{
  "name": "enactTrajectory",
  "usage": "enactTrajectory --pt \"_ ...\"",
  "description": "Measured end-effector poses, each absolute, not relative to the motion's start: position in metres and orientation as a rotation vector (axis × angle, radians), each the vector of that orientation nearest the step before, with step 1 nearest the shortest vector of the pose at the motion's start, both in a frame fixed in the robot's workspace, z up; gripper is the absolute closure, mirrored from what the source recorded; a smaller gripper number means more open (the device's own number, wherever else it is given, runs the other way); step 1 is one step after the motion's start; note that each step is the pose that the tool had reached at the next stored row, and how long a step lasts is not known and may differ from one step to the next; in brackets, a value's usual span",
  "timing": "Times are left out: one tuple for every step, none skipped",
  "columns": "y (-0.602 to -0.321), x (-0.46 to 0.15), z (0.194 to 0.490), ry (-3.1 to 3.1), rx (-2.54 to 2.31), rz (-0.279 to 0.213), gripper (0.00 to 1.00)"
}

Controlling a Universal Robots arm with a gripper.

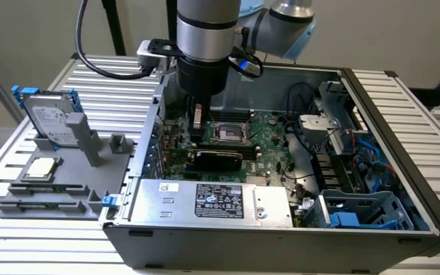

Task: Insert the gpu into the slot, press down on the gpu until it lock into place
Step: 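Press down on the gpu until it lock into place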

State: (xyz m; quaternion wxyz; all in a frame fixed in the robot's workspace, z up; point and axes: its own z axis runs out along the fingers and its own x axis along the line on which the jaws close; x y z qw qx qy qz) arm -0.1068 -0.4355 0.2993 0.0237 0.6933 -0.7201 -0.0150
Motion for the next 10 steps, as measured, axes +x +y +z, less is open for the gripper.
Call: enactTrajectory --pt "-0.4355 -0.1062 0.2993 -2.238 2.156 -0.026 0.89" --pt "-0.4355 -0.1057 0.2993 -2.247 2.165 -0.007 0.89" --pt "-0.4356 -0.1051 0.2997 -2.252 2.170 -0.002 0.89" --pt "-0.4359 -0.1048 0.2999 -2.254 2.172 -0.007 0.89" --pt "-0.4358 -0.1049 0.2999 -2.255 2.173 -0.010 0.89" --pt "-0.4358 -0.1048 0.3000 -2.255 2.173 -0.010 0.89" --pt "-0.4358 -0.1048 0.3000 -2.255 2.173 -0.010 0.89" --pt "-0.4358 -0.1048 0.3000 -2.255 2.173 -0.010 0.89" --pt "-0.4359 -0.1048 0.3001 -2.255 2.172 -0.010 0.89" --pt "-0.4359 -0.1048 0.3001 -2.255 2.173 -0.010 0.89"
